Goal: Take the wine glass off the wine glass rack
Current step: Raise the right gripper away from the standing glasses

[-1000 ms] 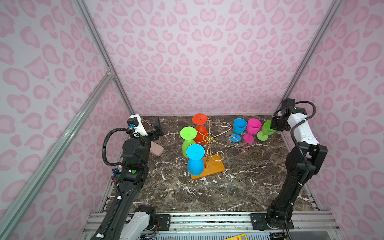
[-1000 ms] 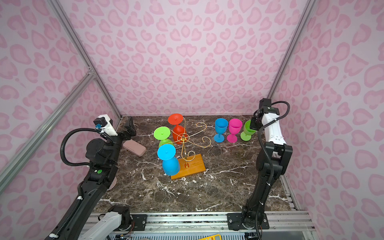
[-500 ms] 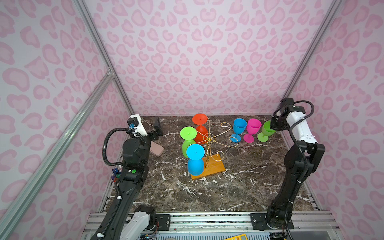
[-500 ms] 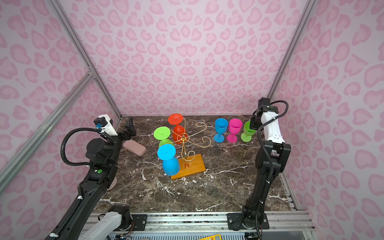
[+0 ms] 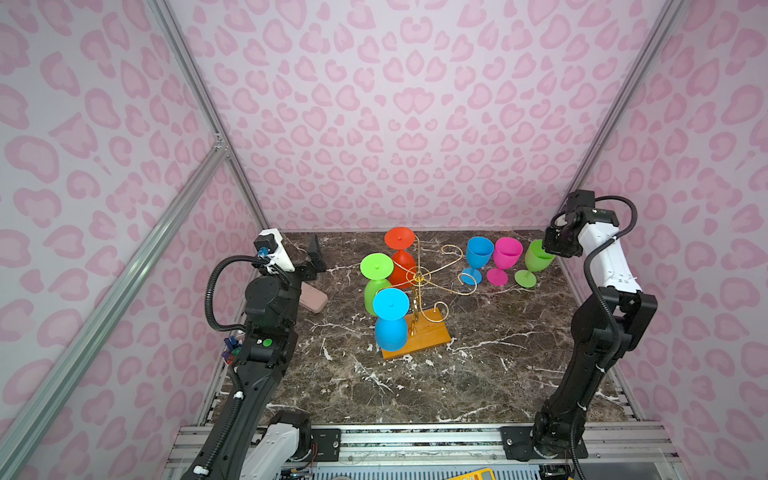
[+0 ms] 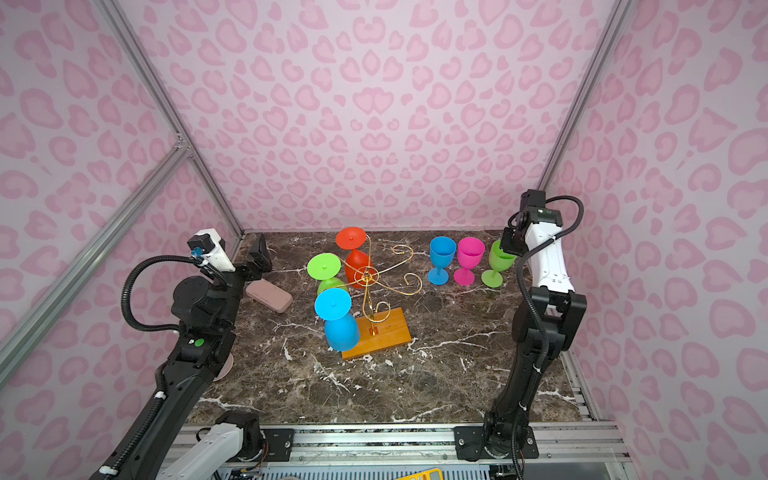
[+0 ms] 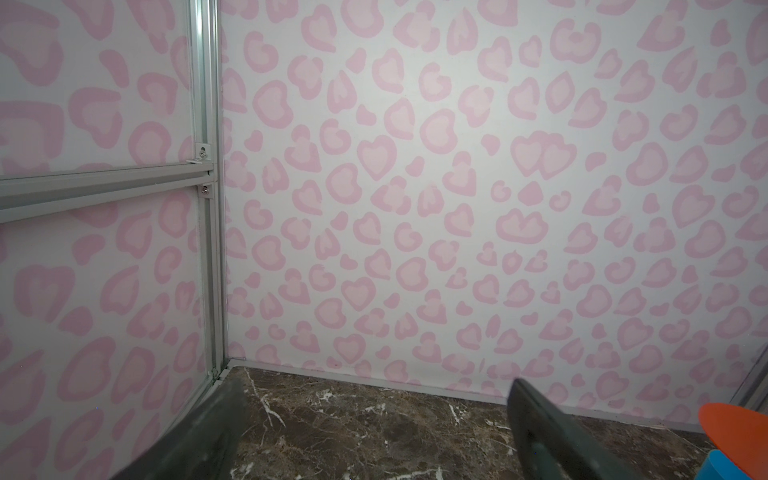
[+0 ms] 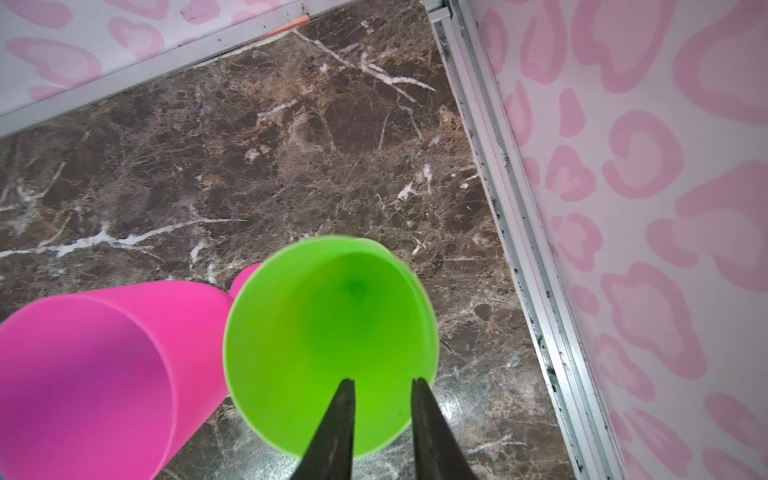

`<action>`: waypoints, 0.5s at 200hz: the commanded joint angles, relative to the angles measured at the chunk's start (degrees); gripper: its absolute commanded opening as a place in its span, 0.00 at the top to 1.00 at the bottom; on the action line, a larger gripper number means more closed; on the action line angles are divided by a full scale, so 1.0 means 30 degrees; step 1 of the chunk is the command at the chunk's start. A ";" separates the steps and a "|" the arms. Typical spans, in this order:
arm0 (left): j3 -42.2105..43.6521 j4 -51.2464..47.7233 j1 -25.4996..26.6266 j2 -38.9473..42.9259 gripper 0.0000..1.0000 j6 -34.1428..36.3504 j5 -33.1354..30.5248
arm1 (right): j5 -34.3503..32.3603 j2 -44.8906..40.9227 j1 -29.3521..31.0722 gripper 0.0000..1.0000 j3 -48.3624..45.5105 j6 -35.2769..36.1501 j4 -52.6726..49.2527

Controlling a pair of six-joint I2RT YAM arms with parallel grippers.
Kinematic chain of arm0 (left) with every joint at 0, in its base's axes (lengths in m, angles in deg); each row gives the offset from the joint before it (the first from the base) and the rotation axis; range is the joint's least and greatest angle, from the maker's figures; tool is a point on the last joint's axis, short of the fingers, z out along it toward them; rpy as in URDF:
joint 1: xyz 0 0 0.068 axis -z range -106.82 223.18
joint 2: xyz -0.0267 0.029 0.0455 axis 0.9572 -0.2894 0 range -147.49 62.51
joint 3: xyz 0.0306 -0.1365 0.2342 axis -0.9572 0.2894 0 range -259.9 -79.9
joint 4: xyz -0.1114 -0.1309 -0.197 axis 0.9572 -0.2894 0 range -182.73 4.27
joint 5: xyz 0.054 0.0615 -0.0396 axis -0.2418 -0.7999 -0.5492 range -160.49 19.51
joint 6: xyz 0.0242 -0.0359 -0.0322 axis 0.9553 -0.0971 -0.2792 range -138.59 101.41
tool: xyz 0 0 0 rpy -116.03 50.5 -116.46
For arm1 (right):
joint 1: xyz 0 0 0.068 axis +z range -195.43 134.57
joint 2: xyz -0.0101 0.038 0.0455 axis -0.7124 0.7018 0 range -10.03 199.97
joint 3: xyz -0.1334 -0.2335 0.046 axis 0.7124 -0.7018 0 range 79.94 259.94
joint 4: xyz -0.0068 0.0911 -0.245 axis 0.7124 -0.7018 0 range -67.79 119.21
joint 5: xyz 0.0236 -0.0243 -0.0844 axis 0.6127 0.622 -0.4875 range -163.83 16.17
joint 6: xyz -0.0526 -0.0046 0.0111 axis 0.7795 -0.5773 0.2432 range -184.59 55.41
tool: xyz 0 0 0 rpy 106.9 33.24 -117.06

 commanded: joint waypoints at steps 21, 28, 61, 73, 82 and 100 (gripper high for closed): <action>-0.0275 0.0148 -0.0027 -0.0010 0.01 -0.0031 -0.0130 | 0.1187 -0.1285 -0.0318 0.70 -0.2354 -0.1300 0.2587; -0.0275 0.0147 -0.0022 0.0014 0.01 -0.0033 -0.0185 | 0.1557 -0.1691 -0.0424 0.70 -0.2933 -0.1515 0.3097; -0.0361 0.0046 -0.0023 0.0134 0.01 -0.0587 -0.0263 | 0.2012 -0.4101 -0.0358 0.66 -0.5585 -0.2212 0.5363; -0.0463 -0.0014 -0.0024 0.0238 0.01 -0.0880 -0.0206 | 0.2204 -0.5104 -0.0249 0.65 -0.6669 -0.2493 0.6192; -0.0563 -0.0120 -0.0022 0.0316 0.01 -0.1107 -0.0103 | 0.2294 -0.5953 -0.0131 0.64 -0.7566 -0.2657 0.6823; -0.0747 -0.1003 -0.0037 0.0657 0.00 -0.1673 0.0262 | 0.2115 -0.7365 0.0220 0.61 -0.9085 -0.2792 0.7739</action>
